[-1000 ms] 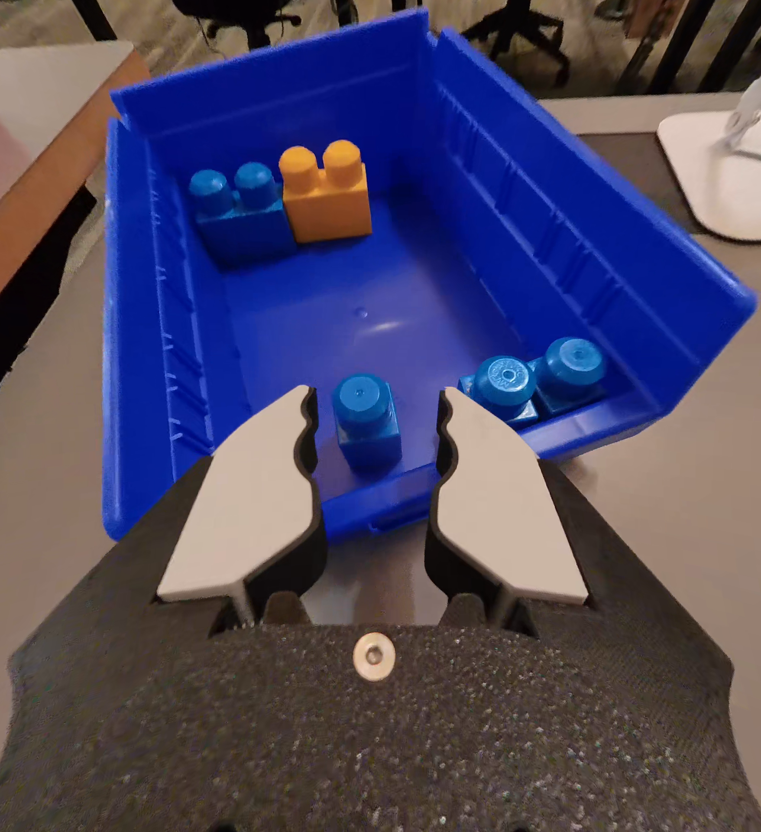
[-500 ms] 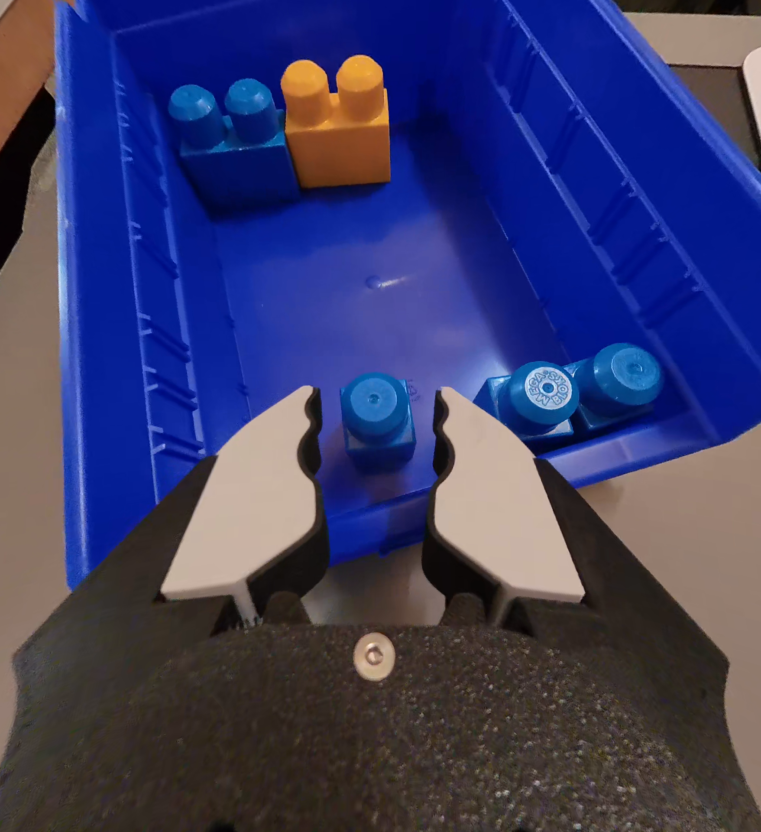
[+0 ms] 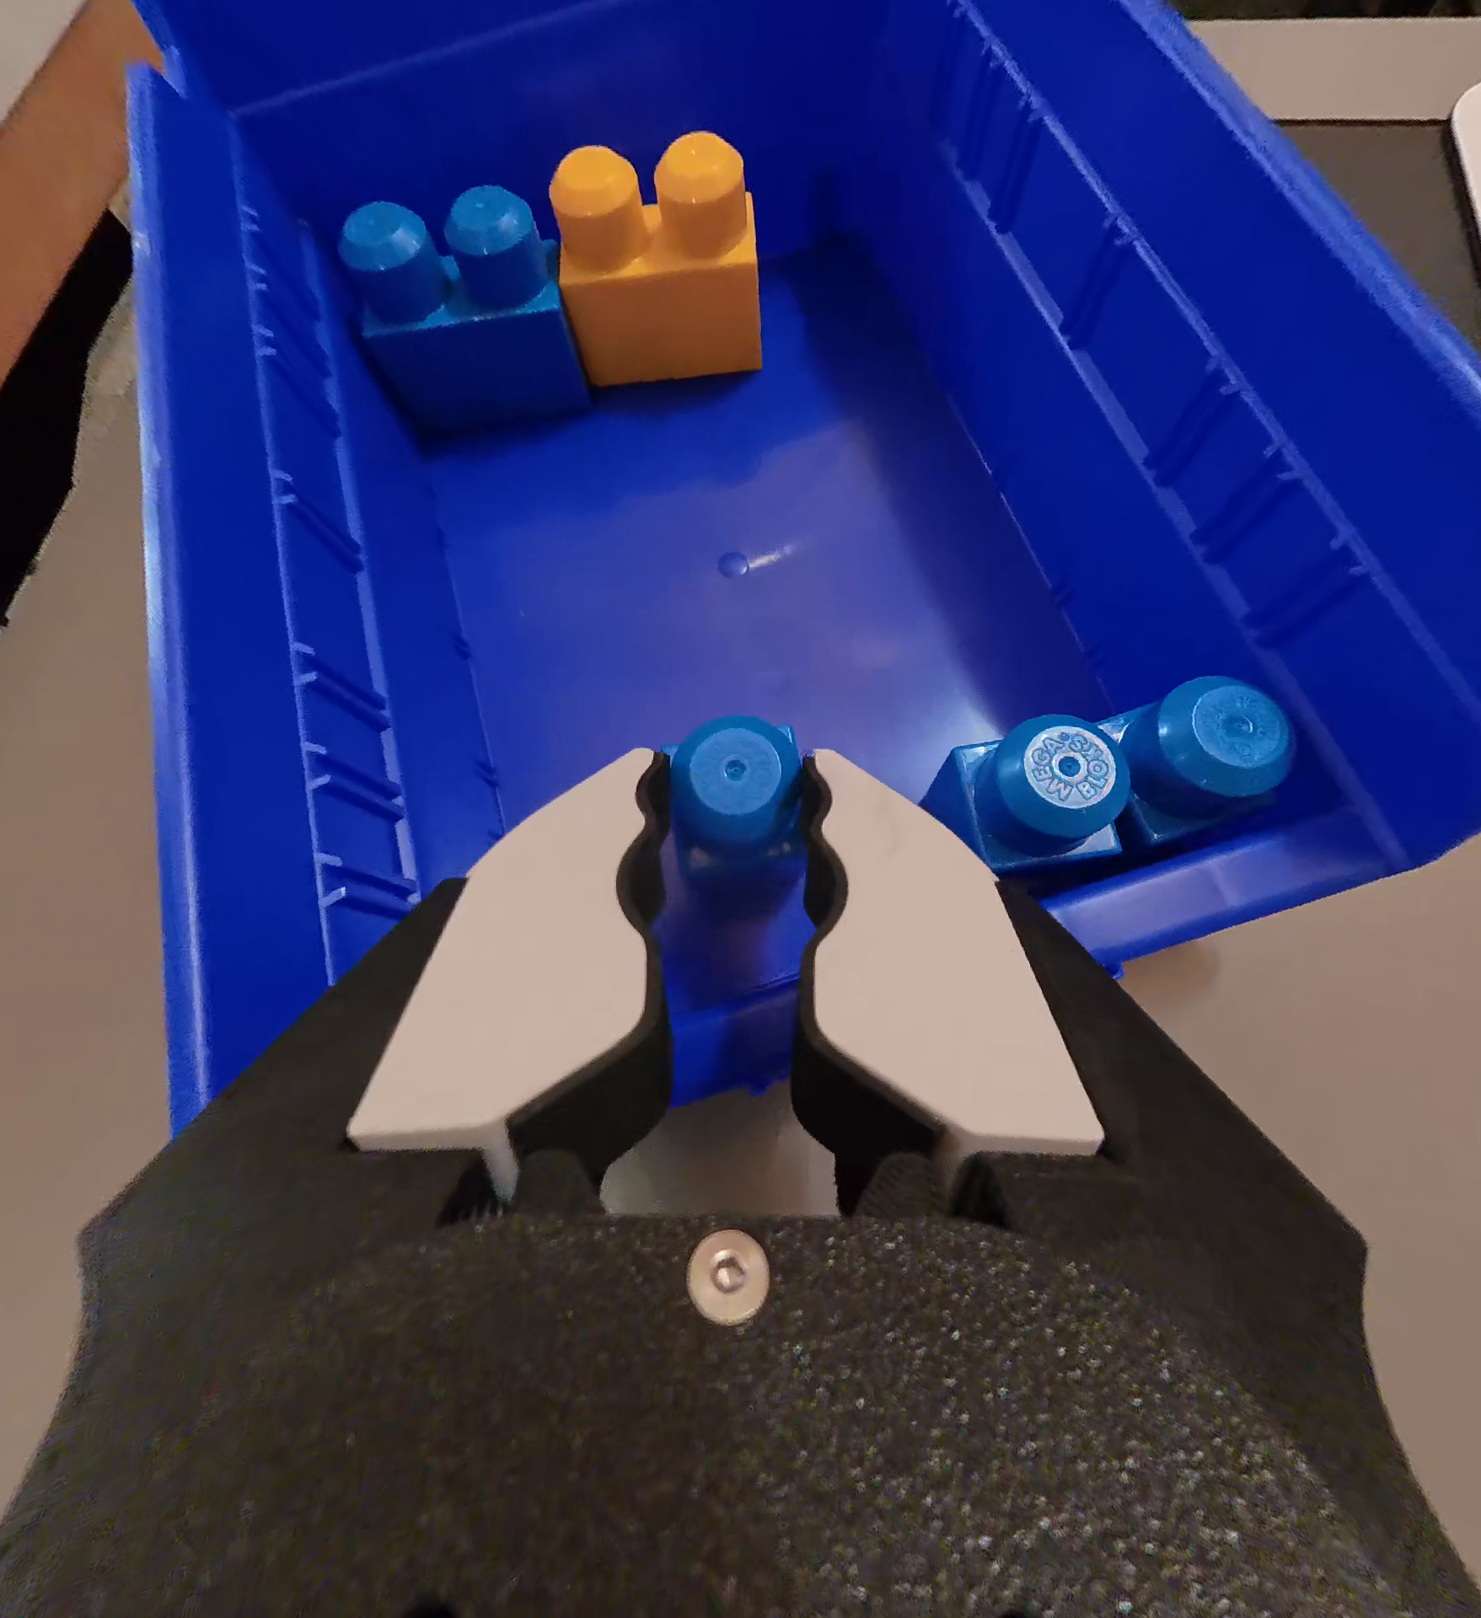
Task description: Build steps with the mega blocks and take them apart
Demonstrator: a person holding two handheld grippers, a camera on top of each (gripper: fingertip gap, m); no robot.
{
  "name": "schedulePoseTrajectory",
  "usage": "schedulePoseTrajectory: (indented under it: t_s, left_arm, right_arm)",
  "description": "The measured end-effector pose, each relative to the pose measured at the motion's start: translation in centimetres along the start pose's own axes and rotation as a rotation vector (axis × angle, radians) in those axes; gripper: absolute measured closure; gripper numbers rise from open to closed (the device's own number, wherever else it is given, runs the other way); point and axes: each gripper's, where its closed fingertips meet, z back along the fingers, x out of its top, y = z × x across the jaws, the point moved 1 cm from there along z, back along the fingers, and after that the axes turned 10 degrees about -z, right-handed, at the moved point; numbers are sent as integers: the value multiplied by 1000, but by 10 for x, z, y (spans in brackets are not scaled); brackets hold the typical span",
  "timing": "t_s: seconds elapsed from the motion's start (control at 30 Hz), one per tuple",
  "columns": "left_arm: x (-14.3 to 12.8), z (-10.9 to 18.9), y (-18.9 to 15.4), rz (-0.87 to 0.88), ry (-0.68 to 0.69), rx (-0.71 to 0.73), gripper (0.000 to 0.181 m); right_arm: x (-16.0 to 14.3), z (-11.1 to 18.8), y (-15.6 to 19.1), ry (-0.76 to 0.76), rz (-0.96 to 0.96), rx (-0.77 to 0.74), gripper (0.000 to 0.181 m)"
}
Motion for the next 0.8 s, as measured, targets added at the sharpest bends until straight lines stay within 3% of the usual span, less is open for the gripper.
schedulePoseTrajectory:
  t_s: [0.2,0.37,0.57,0.8]
  left_arm:
    - [25,21,-7,-49,-110,14,153]
    - [63,58,-32,-140,-232,-9,153]
    - [96,103,-104,-305,-344,-138,153]
    - [93,112,-206,-495,-345,-321,153]
  right_arm:
    - [2,2,-2,-14,-5,-6,128]
    - [2,2,-4,-15,-9,-10,128]
    - [1,1,-6,-14,-11,-17,128]
    - [1,3,-7,-16,-10,-21,128]
